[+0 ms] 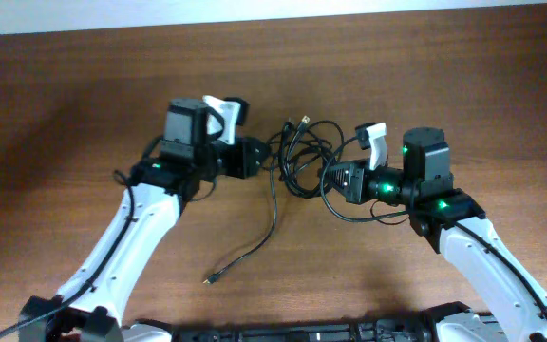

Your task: Untangle cables

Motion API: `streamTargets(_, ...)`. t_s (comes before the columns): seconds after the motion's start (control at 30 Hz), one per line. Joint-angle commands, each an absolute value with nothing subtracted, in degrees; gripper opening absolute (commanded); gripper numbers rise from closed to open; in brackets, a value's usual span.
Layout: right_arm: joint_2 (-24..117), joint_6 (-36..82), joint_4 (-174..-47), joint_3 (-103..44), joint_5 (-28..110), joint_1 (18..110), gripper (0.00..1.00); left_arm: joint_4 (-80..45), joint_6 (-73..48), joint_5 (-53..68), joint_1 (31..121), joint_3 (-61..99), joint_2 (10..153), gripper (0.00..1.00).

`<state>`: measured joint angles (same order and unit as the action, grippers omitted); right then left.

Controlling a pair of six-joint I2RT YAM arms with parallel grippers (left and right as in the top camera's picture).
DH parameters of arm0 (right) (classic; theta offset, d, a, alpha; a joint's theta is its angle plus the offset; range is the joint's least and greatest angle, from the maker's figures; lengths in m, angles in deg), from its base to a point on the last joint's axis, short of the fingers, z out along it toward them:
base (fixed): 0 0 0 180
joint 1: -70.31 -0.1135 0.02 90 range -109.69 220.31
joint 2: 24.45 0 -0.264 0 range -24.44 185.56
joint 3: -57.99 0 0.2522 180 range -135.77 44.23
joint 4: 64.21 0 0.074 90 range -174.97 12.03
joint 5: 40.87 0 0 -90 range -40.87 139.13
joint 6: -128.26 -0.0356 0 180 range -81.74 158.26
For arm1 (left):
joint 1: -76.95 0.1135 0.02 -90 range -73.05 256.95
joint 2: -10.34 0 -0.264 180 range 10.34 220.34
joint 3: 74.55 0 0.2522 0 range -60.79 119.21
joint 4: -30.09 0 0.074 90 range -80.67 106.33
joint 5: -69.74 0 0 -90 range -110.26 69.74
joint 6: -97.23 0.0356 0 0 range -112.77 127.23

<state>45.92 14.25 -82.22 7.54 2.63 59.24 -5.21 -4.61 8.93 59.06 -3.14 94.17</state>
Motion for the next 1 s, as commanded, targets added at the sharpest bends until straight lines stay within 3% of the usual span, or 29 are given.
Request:
streamTargets(0.0, 45.68, 15.32, -81.80, 7.26, 0.03, 59.43, 0.04, -4.77, 3.02, 11.69, 55.35, -2.57, 95.96, 0.50)
streamTargets(0.17, 45.68, 15.32, -81.17, 7.26, -3.05, 59.43, 0.04, -2.32, 3.00, 11.69, 53.71, -2.57, 98.19, 0.53)
streamTargets(0.27, 45.68, 15.32, -78.77, 7.26, -7.23, 59.43, 0.04, -2.19, 3.02, 11.40, 53.69, -2.57, 98.41, 0.45)
streamTargets(0.33, 45.68, 15.35, -78.11, 7.26, -7.62, 59.43, 0.04, -2.76, 3.02, 6.40, 53.75, -2.57, 98.41, 0.34)
streamTargets(0.47, 45.68, 15.32, -78.81, 7.26, -4.17, 59.43, 0.04, -3.76, 3.00, -1.71, 58.41, -2.57, 98.39, 0.01)
streamTargets(0.67, 45.68, 15.30, -84.91, 7.26, 6.30, 59.43, 0.04, -5.49, 2.98, -1.36, 68.00, -2.55, 98.21, 0.00)
streamTargets(0.83, 45.68, 15.32, -93.43, 7.26, 16.64, 59.43, 0.04, -4.49, 2.98, -0.16, 70.08, -2.55, 97.93, 0.00)
streamTargets(0.97, 45.68, 15.32, -105.67, 7.26, 33.12, 59.43, 0.04, -4.11, 2.76, -0.12, 73.14, -2.55, 96.00, 0.01)
